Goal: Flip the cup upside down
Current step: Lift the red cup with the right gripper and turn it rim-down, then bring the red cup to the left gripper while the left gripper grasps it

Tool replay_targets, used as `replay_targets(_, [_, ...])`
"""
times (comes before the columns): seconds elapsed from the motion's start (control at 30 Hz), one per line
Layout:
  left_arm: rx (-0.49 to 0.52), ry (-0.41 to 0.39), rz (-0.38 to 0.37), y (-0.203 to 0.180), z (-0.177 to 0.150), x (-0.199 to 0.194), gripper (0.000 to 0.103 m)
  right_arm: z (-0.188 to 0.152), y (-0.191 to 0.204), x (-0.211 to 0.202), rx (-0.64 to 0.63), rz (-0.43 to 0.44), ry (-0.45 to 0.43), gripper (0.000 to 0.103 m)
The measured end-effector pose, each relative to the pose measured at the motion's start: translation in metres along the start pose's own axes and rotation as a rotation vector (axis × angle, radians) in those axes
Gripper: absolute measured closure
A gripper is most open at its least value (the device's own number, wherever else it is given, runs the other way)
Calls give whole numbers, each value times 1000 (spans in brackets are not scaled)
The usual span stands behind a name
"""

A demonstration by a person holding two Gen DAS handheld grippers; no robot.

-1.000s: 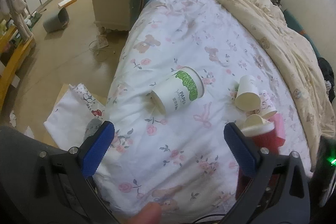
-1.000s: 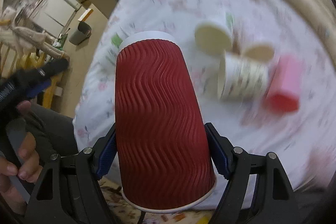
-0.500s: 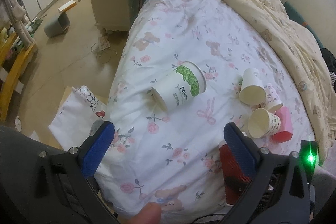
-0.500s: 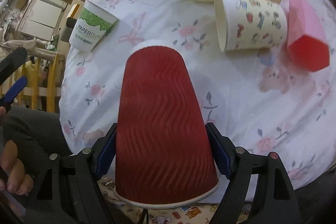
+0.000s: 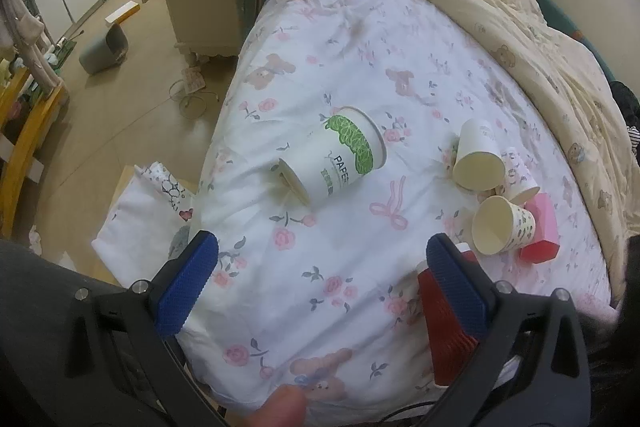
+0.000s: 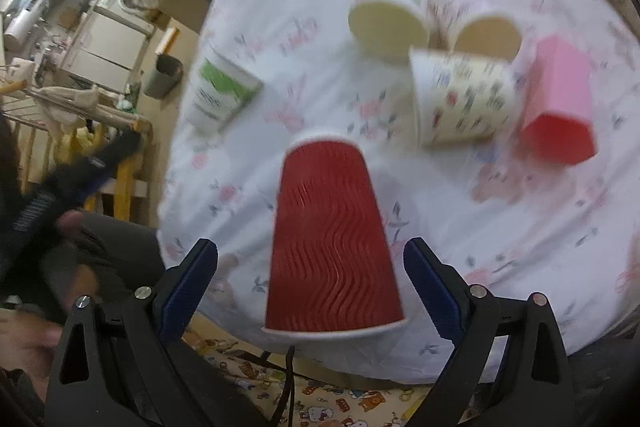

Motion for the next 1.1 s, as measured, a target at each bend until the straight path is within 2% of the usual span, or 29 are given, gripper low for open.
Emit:
replay_targets(0.07, [-1, 8, -2, -2, -1, 2, 0, 3, 0, -20, -20, -4, -42, 0])
replay_targets(0.23, [6, 15, -2, -10, -4, 4, 0, 3, -5, -63, -62, -44, -178, 0])
replay_targets(0.43, [27, 25, -21, -21, -6, 9, 0, -2, -34, -79, -21, -102, -306, 0])
replay_targets(0.53, [60, 29, -19, -30, -8, 10, 0, -7, -47, -79, -15, -181, -336, 0])
replay_targets(0.63, [95, 50, -22, -38, -13, 12, 0, -12, -49, -88, -7, -165, -381, 0])
replay_targets(0.73, [121, 100, -21, -48, -20, 17, 0, -15, -53, -89, -14, -212, -388, 0])
replay_targets(0.87, [127, 147, -54, -63, -26, 22, 5, -18, -67, -89, 36, -194, -380, 0])
replay_targets(1.1, [101, 270, -92, -101, -30, 44, 5, -23, -83, -97, 97, -166, -397, 0])
Point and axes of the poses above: each gripper's, at about its wrist camera, not at the fingertips, and x roughly the way its jaws point, y to its left, z to its top, the point moved 5 cm from there along x, roughly the way its jaws point, and after that the axes turned 9 degrees about y, right-handed, at the moved point
